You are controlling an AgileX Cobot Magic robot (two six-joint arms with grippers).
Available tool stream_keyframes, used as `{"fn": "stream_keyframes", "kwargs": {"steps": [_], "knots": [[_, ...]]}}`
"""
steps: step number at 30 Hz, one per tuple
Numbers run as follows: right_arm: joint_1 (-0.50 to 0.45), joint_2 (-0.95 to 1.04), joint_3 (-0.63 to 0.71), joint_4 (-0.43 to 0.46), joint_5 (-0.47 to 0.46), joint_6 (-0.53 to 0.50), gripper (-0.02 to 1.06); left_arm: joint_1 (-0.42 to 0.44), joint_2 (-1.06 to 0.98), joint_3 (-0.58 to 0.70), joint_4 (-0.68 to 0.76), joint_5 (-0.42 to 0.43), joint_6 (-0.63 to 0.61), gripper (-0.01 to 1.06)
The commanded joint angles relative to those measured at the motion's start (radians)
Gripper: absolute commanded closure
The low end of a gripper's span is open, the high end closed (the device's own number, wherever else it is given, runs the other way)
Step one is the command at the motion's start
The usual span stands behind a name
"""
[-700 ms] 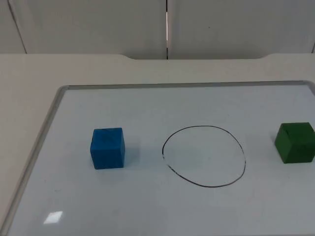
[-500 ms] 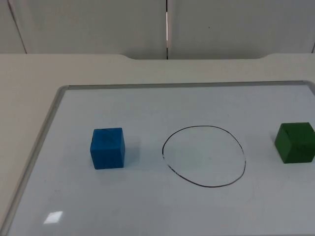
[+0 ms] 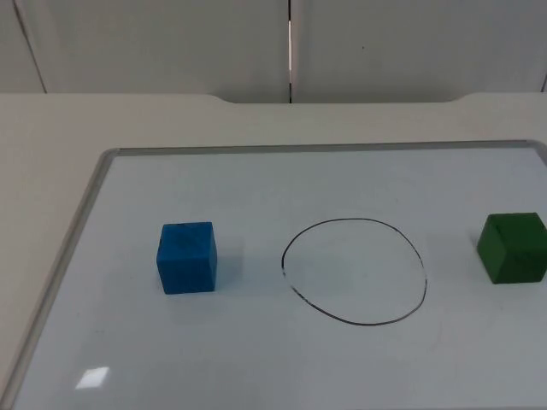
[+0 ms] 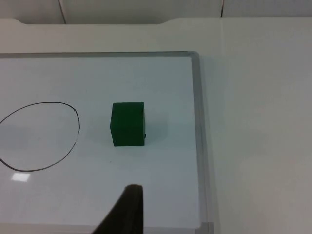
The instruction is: Push the two cubes into the marked area.
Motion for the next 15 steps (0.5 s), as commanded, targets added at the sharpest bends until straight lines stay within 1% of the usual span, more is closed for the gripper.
{"fn": "stream_keyframes", "kwargs": {"steps": [1, 4, 6, 8, 9, 13, 15], "knots": [[-0.003, -0.004, 0.009, -0.004, 0.000, -0.001, -0.01, 0.003, 0.023, -0.006, -0.006, -0.032, 0.000, 0.00], [-0.003, -0.004, 0.009, -0.004, 0.000, -0.001, -0.01, 0.003, 0.057, -0.006, -0.017, -0.051, 0.000, 0.00], [-0.003, -0.004, 0.009, -0.004, 0.000, -0.001, -0.01, 0.003, 0.091, -0.006, -0.046, -0.082, 0.011, 0.00], [-0.003, -0.004, 0.009, -0.004, 0.000, -0.001, -0.01, 0.003, 0.136, -0.006, -0.104, -0.114, 0.057, 0.00], [-0.003, -0.004, 0.009, -0.004, 0.000, -0.001, -0.01, 0.003, 0.136, -0.006, -0.104, -0.114, 0.057, 0.00], [-0.003, -0.004, 0.009, -0.004, 0.000, -0.001, -0.01, 0.003, 0.208, -0.006, -0.202, -0.147, 0.134, 0.00], [-0.003, -0.004, 0.009, -0.004, 0.000, -0.001, -0.01, 0.003, 0.225, -0.006, -0.226, -0.152, 0.152, 0.00]]}}
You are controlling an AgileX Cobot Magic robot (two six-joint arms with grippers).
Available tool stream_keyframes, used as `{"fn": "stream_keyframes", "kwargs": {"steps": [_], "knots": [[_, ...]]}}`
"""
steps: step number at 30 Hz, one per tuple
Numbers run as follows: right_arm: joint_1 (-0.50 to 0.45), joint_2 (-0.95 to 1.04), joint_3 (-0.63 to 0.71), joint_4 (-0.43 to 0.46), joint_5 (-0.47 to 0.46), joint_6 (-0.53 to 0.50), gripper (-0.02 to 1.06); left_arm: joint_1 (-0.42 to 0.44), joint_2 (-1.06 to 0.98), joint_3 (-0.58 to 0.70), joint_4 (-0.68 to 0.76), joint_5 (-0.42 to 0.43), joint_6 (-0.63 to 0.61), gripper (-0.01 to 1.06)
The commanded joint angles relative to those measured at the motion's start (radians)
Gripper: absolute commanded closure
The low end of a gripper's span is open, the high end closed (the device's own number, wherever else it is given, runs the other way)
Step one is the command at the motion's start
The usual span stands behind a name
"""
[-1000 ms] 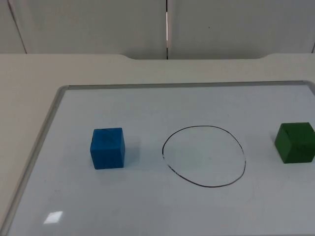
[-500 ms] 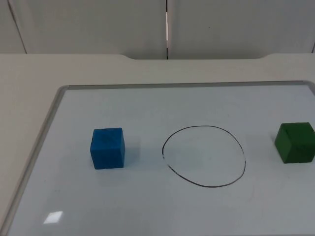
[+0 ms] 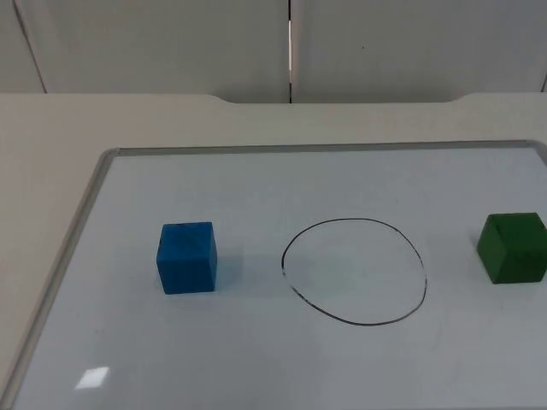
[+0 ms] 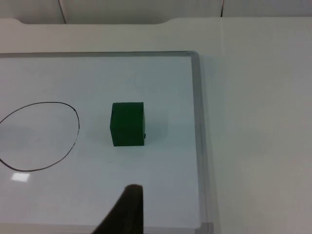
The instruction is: Push the two cubes into the marked area.
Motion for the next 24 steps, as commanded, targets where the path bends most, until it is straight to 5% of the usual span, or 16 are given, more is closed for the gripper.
{"fn": "stream_keyframes", "kwargs": {"steps": [1, 11, 24], "knots": [[-0.003, -0.004, 0.009, -0.004, 0.000, -0.001, -0.01, 0.003, 0.034, -0.006, -0.057, -0.027, 0.047, 0.00], [-0.003, -0.004, 0.009, -0.004, 0.000, -0.001, -0.01, 0.003, 0.084, -0.006, -0.151, -0.085, 0.103, 0.07], [-0.003, -0.004, 0.009, 0.000, 0.000, -0.008, -0.01, 0.003, 0.084, -0.006, -0.454, -0.095, 0.292, 0.07]]}}
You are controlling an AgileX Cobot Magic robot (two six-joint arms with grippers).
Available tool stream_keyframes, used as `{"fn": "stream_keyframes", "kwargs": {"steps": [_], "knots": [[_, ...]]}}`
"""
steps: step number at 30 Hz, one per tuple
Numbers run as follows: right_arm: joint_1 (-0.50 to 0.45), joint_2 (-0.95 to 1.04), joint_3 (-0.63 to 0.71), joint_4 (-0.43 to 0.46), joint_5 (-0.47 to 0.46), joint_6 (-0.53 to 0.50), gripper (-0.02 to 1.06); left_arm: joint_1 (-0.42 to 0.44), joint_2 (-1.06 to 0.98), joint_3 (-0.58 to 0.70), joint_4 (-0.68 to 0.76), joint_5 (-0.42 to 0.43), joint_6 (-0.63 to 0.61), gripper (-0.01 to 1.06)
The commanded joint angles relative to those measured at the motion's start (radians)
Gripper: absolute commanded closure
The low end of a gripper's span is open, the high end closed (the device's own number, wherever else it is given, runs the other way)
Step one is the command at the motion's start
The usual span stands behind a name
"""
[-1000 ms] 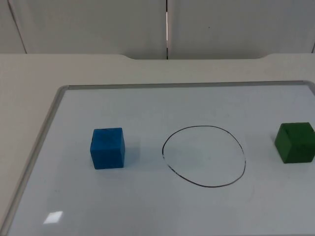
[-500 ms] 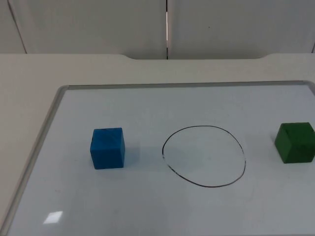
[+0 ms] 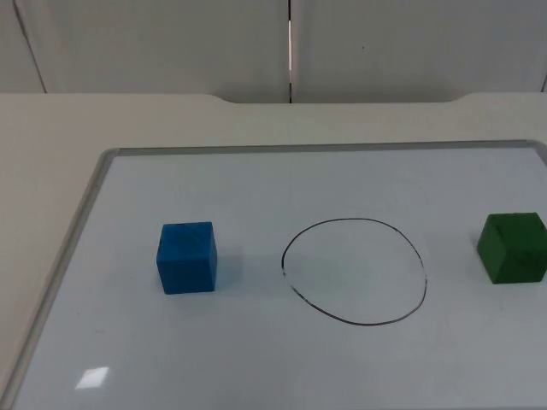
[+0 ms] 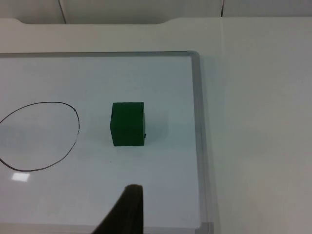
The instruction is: Push the two cubes into the marked area.
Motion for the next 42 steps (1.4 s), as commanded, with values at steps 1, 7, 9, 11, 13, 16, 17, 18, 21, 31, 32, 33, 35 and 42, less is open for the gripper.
{"fn": "stream_keyframes", "kwargs": {"steps": [1, 7, 9, 11, 13, 16, 17, 18, 21, 31, 32, 33, 35, 42], "knots": [[-0.003, -0.004, 0.009, 0.000, 0.000, -0.008, -0.01, 0.003, 0.001, -0.006, -0.079, -0.016, 0.051, 0.07], [-0.003, -0.004, 0.009, 0.000, 0.000, -0.008, -0.01, 0.003, 0.001, -0.006, -0.257, -0.021, 0.188, 0.10], [-0.003, -0.004, 0.009, 0.000, 0.000, -0.008, -0.01, 0.003, 0.011, -0.006, -0.262, -0.023, 0.188, 0.12], [-0.003, -0.004, 0.009, 0.000, 0.000, -0.008, -0.01, 0.003, 0.038, -0.006, -0.261, -0.023, 0.188, 0.14], [-0.003, -0.004, 0.009, 0.000, 0.000, -0.008, -0.01, 0.003, 0.062, -0.006, -0.261, -0.021, 0.188, 0.15], [-0.003, -0.004, 0.009, 0.000, 0.000, -0.008, -0.01, 0.003, 0.163, -0.006, -0.287, -0.023, 0.214, 0.19], [-0.003, -0.004, 0.009, 0.000, 0.000, -0.008, -0.01, 0.003, 0.163, -0.006, -0.287, -0.023, 0.214, 0.19], [-0.003, -0.004, 0.009, 0.000, 0.000, -0.008, -0.01, 0.003, 0.207, -0.006, -0.299, -0.023, 0.231, 0.21], [-0.003, -0.004, 0.009, 0.000, 0.000, -0.008, -0.01, 0.003, 0.346, -0.006, -0.343, -0.040, 0.288, 0.36], [-0.003, -0.004, 0.009, 0.000, 0.000, -0.015, -0.01, 0.003, 0.657, -0.006, -0.594, -0.050, 0.585, 1.05], [-0.003, -0.004, 0.009, 0.000, 0.000, -0.015, -0.01, 0.003, 0.688, -0.006, -0.620, -0.050, 0.604, 1.05], [-0.003, -0.004, 0.009, 0.000, 0.000, -0.015, -0.01, -0.001, 0.712, -0.006, -0.639, -0.054, 0.617, 1.05], [-0.003, -0.004, 0.009, 0.000, 0.000, -0.015, -0.01, -0.011, 0.752, -0.006, -0.654, -0.067, 0.630, 1.05], [-0.003, -0.004, 0.009, 0.000, 0.000, -0.015, -0.01, -0.154, 0.870, -0.006, -0.661, -0.291, 0.635, 1.05]]}}
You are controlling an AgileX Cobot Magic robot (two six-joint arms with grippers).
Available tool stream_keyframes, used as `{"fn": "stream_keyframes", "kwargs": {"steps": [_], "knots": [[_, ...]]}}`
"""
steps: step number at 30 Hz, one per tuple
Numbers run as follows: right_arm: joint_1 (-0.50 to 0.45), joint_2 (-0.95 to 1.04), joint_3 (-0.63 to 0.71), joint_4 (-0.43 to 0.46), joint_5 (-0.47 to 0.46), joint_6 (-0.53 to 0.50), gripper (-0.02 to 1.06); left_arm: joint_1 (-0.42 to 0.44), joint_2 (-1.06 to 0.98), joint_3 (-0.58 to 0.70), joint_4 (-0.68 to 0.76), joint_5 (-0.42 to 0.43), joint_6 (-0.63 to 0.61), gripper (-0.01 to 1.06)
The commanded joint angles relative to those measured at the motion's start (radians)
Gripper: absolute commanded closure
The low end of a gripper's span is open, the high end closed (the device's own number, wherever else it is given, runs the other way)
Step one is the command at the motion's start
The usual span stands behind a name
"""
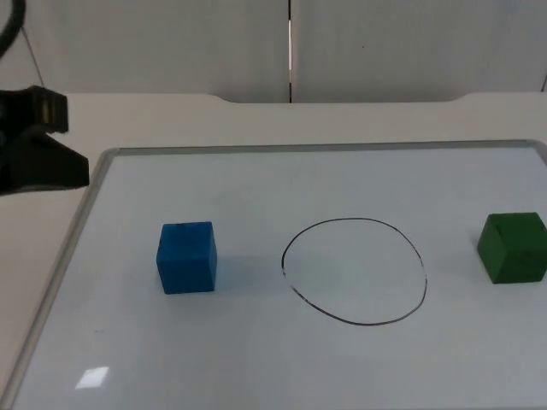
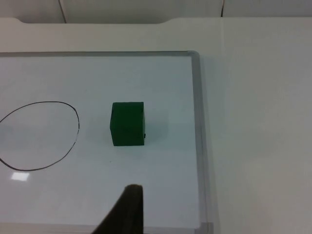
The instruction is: Push the two cubes into the marked area.
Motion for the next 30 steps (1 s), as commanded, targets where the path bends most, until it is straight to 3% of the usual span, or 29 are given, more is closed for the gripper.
{"fn": "stream_keyframes", "kwargs": {"steps": [1, 8, 30], "knots": [[-0.003, -0.004, 0.009, 0.000, 0.000, -0.013, -0.01, -0.056, 0.031, -0.006, -0.024, -0.111, 0.006, 1.05], [-0.003, -0.004, 0.009, 0.000, 0.000, -0.013, -0.01, -0.120, 0.124, -0.006, -0.024, -0.258, 0.006, 1.05], [-0.003, -0.004, 0.009, 0.000, 0.000, -0.013, -0.01, -0.120, 0.432, -0.112, -0.035, -0.296, 0.019, 1.05]]}}
